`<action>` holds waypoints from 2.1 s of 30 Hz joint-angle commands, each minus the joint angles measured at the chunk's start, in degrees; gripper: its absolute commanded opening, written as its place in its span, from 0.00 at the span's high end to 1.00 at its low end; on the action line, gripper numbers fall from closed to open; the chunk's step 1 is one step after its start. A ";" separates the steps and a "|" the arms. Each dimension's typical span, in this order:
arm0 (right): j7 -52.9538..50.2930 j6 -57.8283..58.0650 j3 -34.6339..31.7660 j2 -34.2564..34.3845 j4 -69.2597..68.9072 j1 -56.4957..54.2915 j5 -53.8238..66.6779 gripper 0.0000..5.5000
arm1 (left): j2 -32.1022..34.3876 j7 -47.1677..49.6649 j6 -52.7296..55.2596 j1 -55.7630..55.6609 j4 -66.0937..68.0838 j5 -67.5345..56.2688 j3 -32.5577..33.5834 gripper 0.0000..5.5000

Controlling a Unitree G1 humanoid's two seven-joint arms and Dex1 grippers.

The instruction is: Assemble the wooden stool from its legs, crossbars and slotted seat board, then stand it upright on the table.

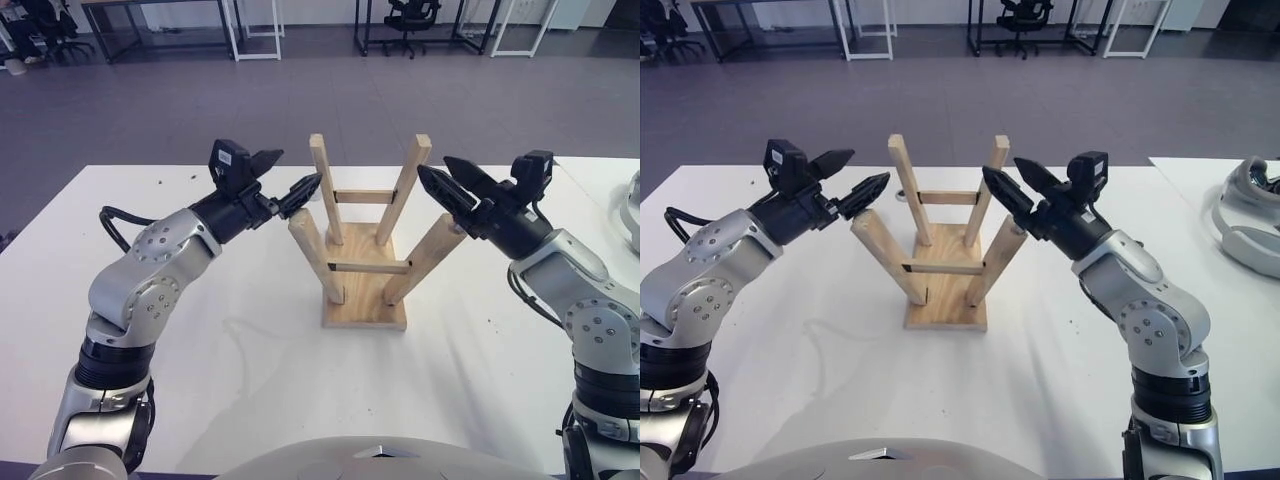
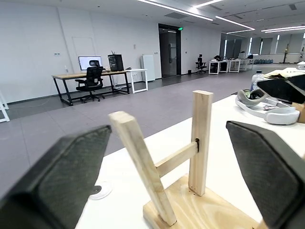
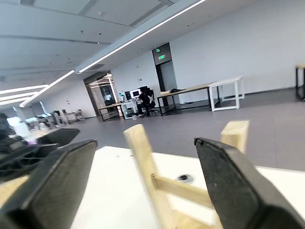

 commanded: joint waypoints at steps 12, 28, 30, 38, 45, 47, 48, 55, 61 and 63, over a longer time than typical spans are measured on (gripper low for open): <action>26.29 0.90 19.06 -5.36 -3.71 11.41 -14.55 0.31 | 8.06 -13.98 -5.50 23.12 12.77 3.86 19.26 0.20; 24.36 -25.50 23.29 1.69 54.73 -5.61 -52.92 0.31 | 12.30 -25.37 -11.26 31.91 12.12 34.14 -7.54 0.20; 26.07 -28.64 24.06 4.26 58.82 -7.29 -54.52 0.31 | 8.65 -22.67 -13.76 26.61 18.58 36.63 -8.85 0.20; 27.11 -27.71 19.00 -0.31 43.31 5.00 -54.79 0.31 | -1.55 -15.05 -20.05 19.49 27.74 37.95 -5.42 0.20; 17.86 -21.47 13.87 -1.01 25.00 20.03 -56.68 0.31 | -0.04 -12.41 -17.80 37.93 12.47 39.01 -1.43 0.20; 17.89 -20.09 14.86 -0.50 22.09 22.13 -56.67 0.31 | -0.25 -13.82 -14.51 40.33 7.24 38.61 -4.75 0.20; 18.26 -19.29 15.73 -0.17 20.27 22.75 -56.37 0.31 | -0.26 -13.60 -13.41 40.58 5.71 39.57 -6.02 0.20; 22.82 -7.75 17.03 2.42 0.24 21.73 -43.33 0.31 | -7.07 -11.09 0.12 33.82 -9.69 30.08 -6.09 0.20; 27.12 9.34 4.07 -7.65 -8.80 14.73 -28.43 0.31 | -0.85 -16.88 11.92 29.63 -19.94 13.40 10.48 0.20; 29.21 10.69 1.62 -11.38 -9.66 15.31 -26.90 0.31 | 2.67 -19.46 13.04 30.85 -20.36 12.05 12.36 0.20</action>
